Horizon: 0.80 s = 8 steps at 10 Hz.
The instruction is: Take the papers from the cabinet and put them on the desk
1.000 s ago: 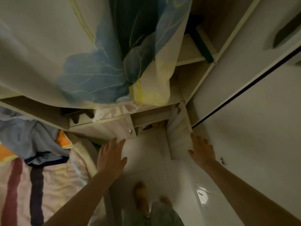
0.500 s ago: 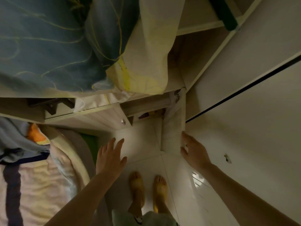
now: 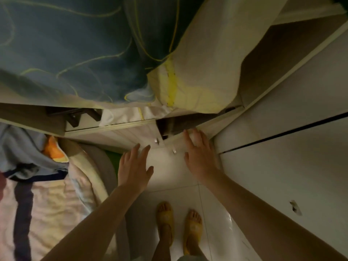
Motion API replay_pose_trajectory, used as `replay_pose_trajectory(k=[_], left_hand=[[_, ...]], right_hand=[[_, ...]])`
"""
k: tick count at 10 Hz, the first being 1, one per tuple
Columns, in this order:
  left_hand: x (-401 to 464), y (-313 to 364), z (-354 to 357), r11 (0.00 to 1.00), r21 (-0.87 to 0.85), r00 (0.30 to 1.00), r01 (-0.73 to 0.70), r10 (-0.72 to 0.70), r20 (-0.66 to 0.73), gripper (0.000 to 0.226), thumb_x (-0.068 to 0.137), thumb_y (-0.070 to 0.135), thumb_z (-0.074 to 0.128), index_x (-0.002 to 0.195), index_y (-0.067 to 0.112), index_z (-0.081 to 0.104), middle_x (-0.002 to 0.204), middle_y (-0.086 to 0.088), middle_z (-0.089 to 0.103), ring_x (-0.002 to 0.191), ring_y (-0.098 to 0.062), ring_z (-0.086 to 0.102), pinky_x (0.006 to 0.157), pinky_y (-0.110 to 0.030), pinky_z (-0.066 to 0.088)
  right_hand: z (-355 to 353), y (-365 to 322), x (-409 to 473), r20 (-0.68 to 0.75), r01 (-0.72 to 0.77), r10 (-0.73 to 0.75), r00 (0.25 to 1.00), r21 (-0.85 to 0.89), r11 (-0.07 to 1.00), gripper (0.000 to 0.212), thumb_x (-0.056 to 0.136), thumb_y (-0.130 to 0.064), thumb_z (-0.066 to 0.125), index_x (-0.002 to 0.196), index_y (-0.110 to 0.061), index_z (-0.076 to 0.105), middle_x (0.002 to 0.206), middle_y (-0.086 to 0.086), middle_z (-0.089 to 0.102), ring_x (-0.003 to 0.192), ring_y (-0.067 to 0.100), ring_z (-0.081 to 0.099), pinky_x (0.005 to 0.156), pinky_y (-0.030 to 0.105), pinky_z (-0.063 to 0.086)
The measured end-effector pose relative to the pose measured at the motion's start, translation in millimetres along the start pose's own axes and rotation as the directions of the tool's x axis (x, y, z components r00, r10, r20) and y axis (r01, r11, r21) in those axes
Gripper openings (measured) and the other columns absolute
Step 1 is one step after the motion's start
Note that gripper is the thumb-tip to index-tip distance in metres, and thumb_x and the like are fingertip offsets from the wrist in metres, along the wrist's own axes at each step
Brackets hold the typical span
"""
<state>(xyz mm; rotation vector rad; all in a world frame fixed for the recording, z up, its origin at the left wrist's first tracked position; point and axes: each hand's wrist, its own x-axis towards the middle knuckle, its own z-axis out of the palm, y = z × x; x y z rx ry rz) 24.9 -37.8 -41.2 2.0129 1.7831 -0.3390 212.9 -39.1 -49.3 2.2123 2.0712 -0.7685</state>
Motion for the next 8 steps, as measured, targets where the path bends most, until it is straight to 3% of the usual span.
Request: replay_pose_trajectory(k=[2,3,5,6,7,8], left_hand=[[42,-1,-12,1.0,0.004,0.995,0.003,-0.002,-0.095,0.065,0.09,0.037,0.052,0.146,0.025,0.02,0.156,-0.01,0.02,0.142,-0.03,0.024,0.119,-0.043,0.019],[48,-2,-12,1.0,0.027,0.993,0.001,0.002,-0.118,0.066,0.09,0.037,0.052,0.146,0.024,0.021,0.154,-0.011,0.026,0.139,-0.03,0.028,0.118,-0.043,0.021],[43,-9,-9,0.999,0.043,0.995,-0.009,0.013,-0.096,0.067,0.09,0.038,0.051,0.146,0.026,0.017,0.158,-0.01,0.017,0.144,-0.029,0.02,0.12,-0.043,0.016],[38,-10,-12,0.999,0.049,0.995,0.002,0.002,-0.097,0.067,0.091,0.04,0.05,0.146,0.027,0.016,0.158,-0.01,0.016,0.144,-0.029,0.019,0.12,-0.043,0.015],[29,-6,-21,0.999,0.036,0.994,0.014,-0.01,-0.106,0.067,0.09,0.04,0.051,0.146,0.027,0.017,0.158,-0.009,0.017,0.144,-0.029,0.02,0.12,-0.043,0.015],[12,0,-28,0.999,0.038,0.988,0.014,-0.008,-0.152,0.066,0.089,0.038,0.053,0.145,0.026,0.021,0.156,-0.01,0.022,0.142,-0.029,0.024,0.119,-0.044,0.018]], right_hand=[[-6,-13,50,-0.013,-0.045,0.044,0.999,-0.012,0.999,0.07,0.093,-0.028,0.047,0.149,-0.025,0.005,0.159,0.008,0.003,0.145,0.033,0.0,0.115,0.057,0.019],[-3,-10,52,-0.025,-0.042,0.041,0.999,-0.037,0.998,0.074,0.091,-0.024,0.05,0.149,-0.026,0.005,0.159,0.006,0.004,0.145,0.032,0.001,0.11,0.057,0.029],[-7,-6,52,-0.004,-0.032,0.032,0.999,-0.043,0.999,0.079,0.089,-0.02,0.053,0.148,-0.031,0.003,0.158,0.002,0.003,0.145,0.029,0.002,0.1,0.052,0.04],[-12,-7,51,0.052,-0.032,0.036,0.998,-0.073,0.997,0.08,0.09,-0.022,0.053,0.148,-0.031,-0.001,0.159,0.0,-0.001,0.145,0.027,-0.001,0.101,0.052,0.039],[-25,-10,48,0.126,-0.044,0.054,0.991,-0.084,0.996,0.078,0.092,-0.026,0.05,0.148,-0.03,-0.004,0.159,0.0,-0.004,0.146,0.027,-0.002,0.111,0.055,0.027],[-34,-12,28,0.132,-0.035,0.04,0.991,-0.039,0.999,0.072,0.094,-0.026,0.046,0.148,-0.029,-0.002,0.16,0.002,0.003,0.144,0.03,0.009,0.113,0.05,0.022]])
